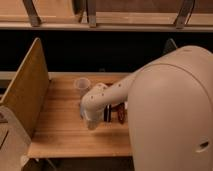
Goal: Knock the eraser over
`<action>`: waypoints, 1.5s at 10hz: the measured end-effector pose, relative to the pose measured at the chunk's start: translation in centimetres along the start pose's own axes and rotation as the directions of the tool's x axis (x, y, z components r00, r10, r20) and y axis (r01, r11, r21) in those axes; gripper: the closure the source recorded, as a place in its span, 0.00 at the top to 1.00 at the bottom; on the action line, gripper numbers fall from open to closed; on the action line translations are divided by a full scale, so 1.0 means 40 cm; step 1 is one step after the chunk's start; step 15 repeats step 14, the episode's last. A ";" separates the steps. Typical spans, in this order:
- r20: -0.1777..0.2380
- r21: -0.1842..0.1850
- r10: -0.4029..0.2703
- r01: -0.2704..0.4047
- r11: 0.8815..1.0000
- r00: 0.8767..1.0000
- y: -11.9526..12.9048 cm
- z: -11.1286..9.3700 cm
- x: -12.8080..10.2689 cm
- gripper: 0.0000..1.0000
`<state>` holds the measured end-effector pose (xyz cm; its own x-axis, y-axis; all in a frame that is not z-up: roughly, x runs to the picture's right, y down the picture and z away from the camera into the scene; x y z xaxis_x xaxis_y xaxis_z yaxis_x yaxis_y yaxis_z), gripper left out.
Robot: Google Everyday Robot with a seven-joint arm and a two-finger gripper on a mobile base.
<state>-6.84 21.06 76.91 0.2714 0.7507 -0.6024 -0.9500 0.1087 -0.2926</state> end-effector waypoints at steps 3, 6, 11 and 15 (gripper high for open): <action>0.038 0.058 0.026 -0.028 0.998 0.999 -0.084 -0.006 -0.024 0.00; 0.121 0.157 -0.028 0.009 0.987 0.992 -0.124 -0.052 -0.130 0.00; 0.200 0.290 -0.122 0.060 0.955 0.972 -0.163 -0.103 -0.249 0.00; 0.213 0.293 -0.130 0.063 0.954 0.968 -0.160 -0.111 -0.256 0.10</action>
